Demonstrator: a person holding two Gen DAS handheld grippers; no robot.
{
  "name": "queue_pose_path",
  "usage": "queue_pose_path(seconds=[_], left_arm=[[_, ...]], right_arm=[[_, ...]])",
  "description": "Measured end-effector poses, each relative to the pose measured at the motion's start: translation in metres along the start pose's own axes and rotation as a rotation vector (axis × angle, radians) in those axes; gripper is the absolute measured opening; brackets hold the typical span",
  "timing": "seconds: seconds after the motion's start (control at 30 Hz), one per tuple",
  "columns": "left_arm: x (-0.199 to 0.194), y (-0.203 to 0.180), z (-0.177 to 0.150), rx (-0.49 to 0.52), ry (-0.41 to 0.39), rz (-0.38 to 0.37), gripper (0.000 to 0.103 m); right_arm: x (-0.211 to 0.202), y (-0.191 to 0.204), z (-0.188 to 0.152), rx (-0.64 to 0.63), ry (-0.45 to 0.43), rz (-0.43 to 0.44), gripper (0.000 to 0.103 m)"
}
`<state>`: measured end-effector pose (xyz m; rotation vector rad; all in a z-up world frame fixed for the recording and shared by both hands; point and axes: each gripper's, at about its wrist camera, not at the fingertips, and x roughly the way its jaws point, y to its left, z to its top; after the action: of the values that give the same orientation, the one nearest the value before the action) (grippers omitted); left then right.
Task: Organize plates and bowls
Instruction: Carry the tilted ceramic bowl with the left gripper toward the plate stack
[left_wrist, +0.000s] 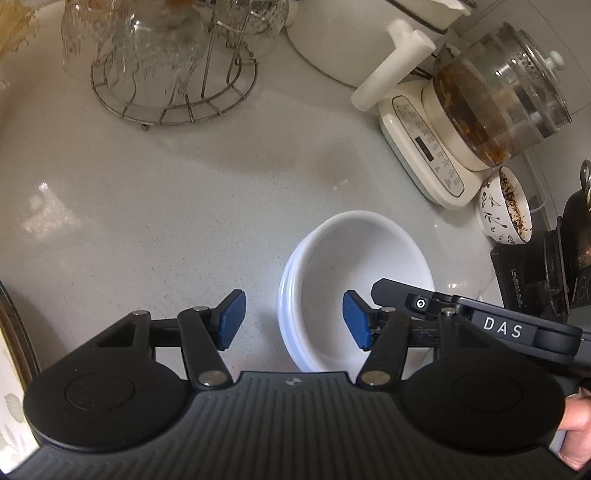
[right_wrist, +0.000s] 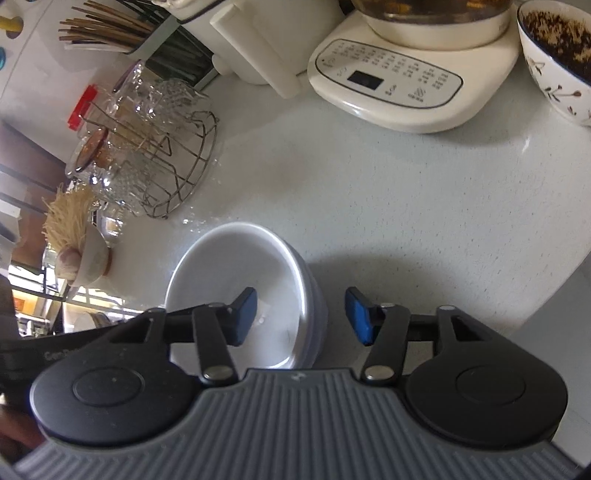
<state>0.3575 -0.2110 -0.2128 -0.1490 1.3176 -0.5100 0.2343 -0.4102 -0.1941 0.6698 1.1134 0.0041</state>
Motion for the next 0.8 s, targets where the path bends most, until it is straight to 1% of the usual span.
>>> queue_pose_path(seconds=[0.03,0.07,0.1,0.13,0.17,0.2,0.27,0.3,0.4,0.53,0.8], left_arm=[[0.001,0.001,0.000,-0.001,0.000,-0.003,0.060],[0.002,0.001,-0.001,-0.001,0.004,-0.007,0.052],[0.004,0.002,-0.001,0.000,0.007,-0.009,0.048],[0.006,0.002,-0.001,0.004,0.008,-0.009,0.045],[0.007,0.002,-0.001,0.010,0.010,-0.004,0.041],[0.009,0.001,-0.002,0.015,0.008,0.002,0.038],[0.012,0.001,-0.002,0.029,0.002,0.019,0.036],[0.015,0.001,-0.002,0.028,0.005,0.028,0.032],[0.017,0.002,-0.003,0.026,0.004,0.015,0.024],[0.017,-0.005,-0.005,0.069,-0.019,0.031,0.021],[0.007,-0.008,-0.014,0.084,-0.046,0.037,0.021]], right_arm=[[0.001,-0.001,0.000,0.003,0.005,0.005,0.048],[0.002,-0.001,0.000,0.008,0.014,0.007,0.045],[0.004,-0.001,-0.001,0.010,0.025,0.006,0.042],[0.006,-0.001,-0.001,0.012,0.032,0.005,0.040],[0.007,-0.001,-0.002,0.016,0.037,0.006,0.035],[0.007,-0.002,-0.002,0.017,0.038,0.007,0.034],[0.008,-0.002,-0.003,0.017,0.038,0.007,0.032],[0.009,-0.003,-0.003,0.020,0.038,0.006,0.029],[0.010,-0.006,-0.003,0.038,0.044,0.013,0.026],[0.009,-0.008,-0.005,0.040,0.041,0.014,0.026],[0.002,-0.002,-0.010,0.004,0.032,0.012,0.025]])
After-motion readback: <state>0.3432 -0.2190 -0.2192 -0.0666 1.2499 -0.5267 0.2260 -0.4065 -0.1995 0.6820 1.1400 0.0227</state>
